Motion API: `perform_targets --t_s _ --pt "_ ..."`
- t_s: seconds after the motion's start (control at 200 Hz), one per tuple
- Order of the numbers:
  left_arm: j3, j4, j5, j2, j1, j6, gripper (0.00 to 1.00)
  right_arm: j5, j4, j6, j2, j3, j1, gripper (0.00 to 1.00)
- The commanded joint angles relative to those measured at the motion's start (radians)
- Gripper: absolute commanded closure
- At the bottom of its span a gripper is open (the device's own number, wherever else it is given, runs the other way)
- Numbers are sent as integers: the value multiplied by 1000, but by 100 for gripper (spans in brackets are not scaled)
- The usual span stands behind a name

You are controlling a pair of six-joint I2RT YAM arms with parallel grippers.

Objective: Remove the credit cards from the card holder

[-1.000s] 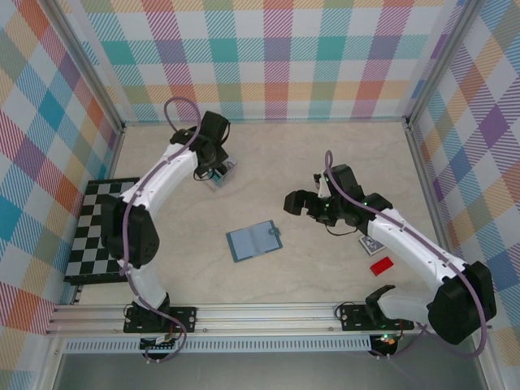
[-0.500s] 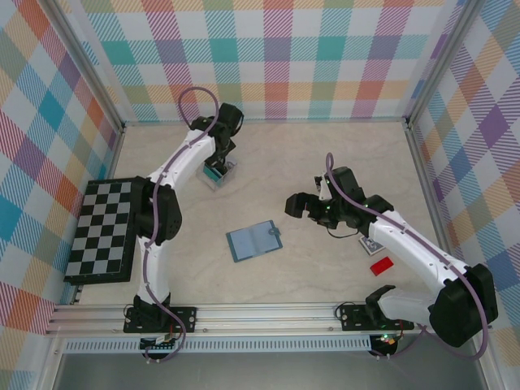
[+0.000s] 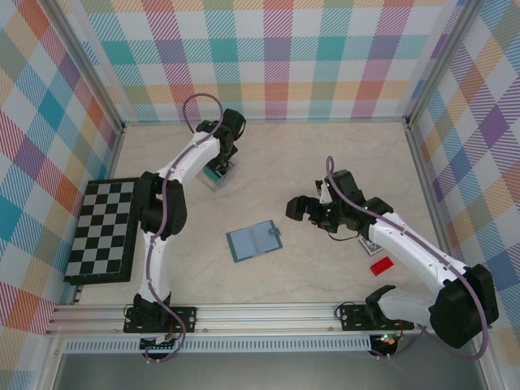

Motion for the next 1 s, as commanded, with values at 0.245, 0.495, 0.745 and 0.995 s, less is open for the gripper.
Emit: perform_targets --t_s 0.245,0.495,0.745,0.995 --pt "42 -8 -18 49 17 5 100 -21 1 9 -4 -1 -6 0" --pt "40 -11 -56 40 20 13 100 -27 2 11 1 -3 -5 0" --pt "40 3 -38 38 22 29 96 -38 7 12 11 0 -6 0" --pt "45 -2 -46 -1 24 57 57 -43 11 15 17 2 -5 0"
